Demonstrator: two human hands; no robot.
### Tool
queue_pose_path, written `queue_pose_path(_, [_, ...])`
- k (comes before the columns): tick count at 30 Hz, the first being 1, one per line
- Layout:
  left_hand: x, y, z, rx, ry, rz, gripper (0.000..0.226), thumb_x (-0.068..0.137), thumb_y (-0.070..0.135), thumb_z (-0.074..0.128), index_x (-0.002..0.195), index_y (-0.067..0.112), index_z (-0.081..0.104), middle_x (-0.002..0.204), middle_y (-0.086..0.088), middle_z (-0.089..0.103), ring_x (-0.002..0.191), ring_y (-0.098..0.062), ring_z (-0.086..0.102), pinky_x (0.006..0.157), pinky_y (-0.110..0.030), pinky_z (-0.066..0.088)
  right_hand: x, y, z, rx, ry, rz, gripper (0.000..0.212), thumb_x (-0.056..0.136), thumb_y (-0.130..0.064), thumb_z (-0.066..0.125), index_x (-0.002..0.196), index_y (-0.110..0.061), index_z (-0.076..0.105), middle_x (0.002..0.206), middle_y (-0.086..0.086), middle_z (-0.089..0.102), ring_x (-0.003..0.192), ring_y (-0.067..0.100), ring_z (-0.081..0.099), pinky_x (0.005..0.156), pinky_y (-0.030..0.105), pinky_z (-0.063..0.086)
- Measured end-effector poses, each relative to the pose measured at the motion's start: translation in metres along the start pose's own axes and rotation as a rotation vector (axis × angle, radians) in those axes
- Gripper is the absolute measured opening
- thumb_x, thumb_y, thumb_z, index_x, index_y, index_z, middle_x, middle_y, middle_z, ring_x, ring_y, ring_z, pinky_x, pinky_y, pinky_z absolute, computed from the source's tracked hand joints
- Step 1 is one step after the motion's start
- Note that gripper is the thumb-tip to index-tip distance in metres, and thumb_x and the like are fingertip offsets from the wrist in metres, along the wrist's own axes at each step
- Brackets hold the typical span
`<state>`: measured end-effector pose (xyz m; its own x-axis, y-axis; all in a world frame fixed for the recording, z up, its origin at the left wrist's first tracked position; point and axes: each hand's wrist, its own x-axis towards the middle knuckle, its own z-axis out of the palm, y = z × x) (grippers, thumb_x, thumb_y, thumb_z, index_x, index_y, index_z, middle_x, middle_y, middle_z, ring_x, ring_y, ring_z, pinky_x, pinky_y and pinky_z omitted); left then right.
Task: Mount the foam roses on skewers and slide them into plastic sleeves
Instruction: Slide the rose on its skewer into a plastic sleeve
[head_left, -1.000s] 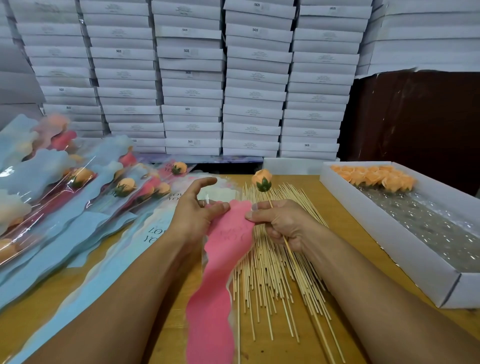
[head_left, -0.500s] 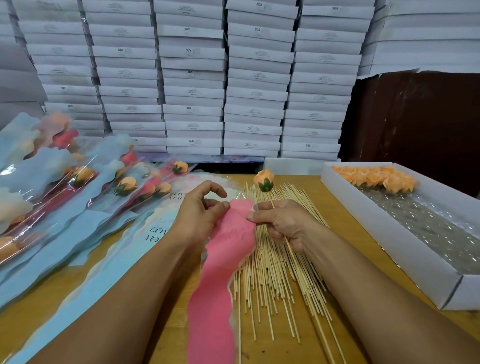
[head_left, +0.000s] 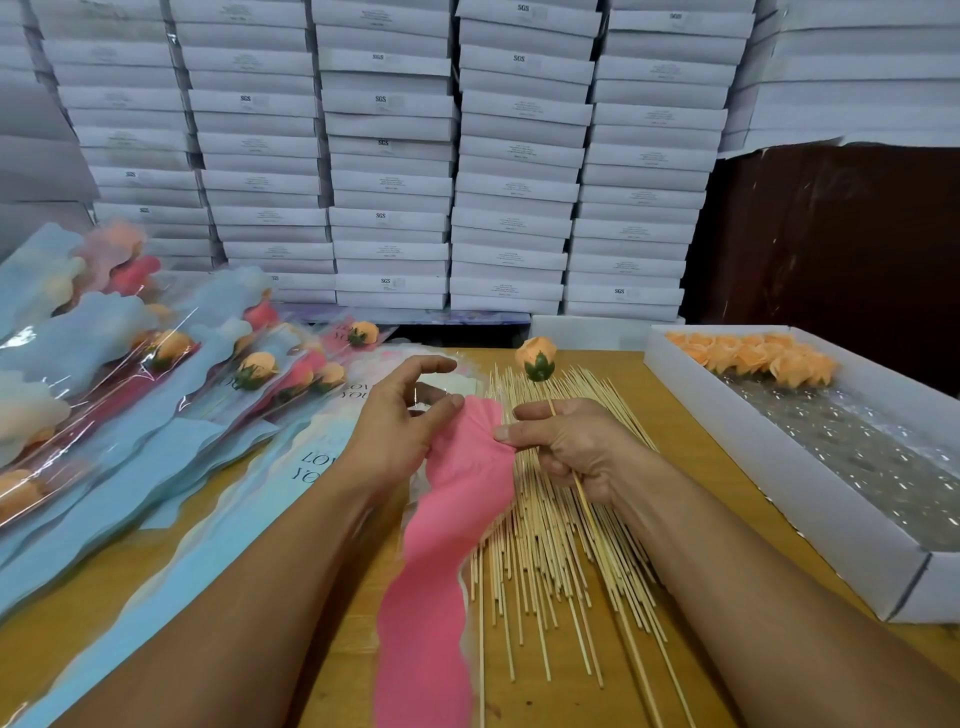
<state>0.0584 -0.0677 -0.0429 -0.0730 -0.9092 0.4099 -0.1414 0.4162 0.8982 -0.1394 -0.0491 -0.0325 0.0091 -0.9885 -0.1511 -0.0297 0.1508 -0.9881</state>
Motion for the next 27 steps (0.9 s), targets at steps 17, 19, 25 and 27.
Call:
queue_pose_path(17, [-0.0033,0.0043,-0.0021,0.028,-0.093,-0.033,0.034,0.096,0.016,0.064,0.125,0.034,0.065,0.110,0.005,0.065,0.091,-0.016,0.065,0.063,-0.027,0.053,-0.0002,-0.0011,-0.0011,-0.010,-0.009,0.014,0.058,0.072,-0.007,0.089,0.121,-0.002,0.060,0.076,0.007,0.075,0.032,0.006,0.035,0.031,0.018,0.028])
queue_pose_path(19, [-0.0038,0.0057,-0.0017,0.034,-0.113,-0.030,0.029,0.097,0.014,0.061,0.121,0.029,0.069,0.111,0.003,0.067,0.091,-0.014,0.065,0.062,-0.024,0.053,-0.0009,-0.0017,-0.0010,-0.012,-0.018,0.018,0.054,0.072,-0.007,0.088,0.119,-0.002,0.061,0.076,0.007,0.076,0.032,0.006,0.035,0.031,0.018,0.028])
queue_pose_path(25, [-0.0052,0.0094,0.0018,0.004,-0.063,-0.061,0.019,0.097,0.016,0.061,0.084,0.012,0.073,0.084,-0.003,0.067,0.075,-0.019,0.060,0.063,-0.034,0.050,-0.0015,-0.0022,-0.0012,-0.004,-0.017,0.012,0.045,0.074,-0.008,0.087,0.112,-0.001,0.063,0.079,0.007,0.078,0.031,0.006,0.034,0.030,0.017,0.027])
queue_pose_path(27, [-0.0046,0.0085,0.0008,-0.013,-0.058,-0.081,0.027,0.099,0.019,0.060,0.075,0.007,0.067,0.071,-0.004,0.058,0.068,-0.021,0.054,0.063,-0.037,0.047,-0.0021,-0.0025,-0.0014,-0.001,-0.016,0.013,0.044,0.074,-0.008,0.087,0.111,0.000,0.063,0.079,0.007,0.078,0.031,0.006,0.034,0.030,0.017,0.027])
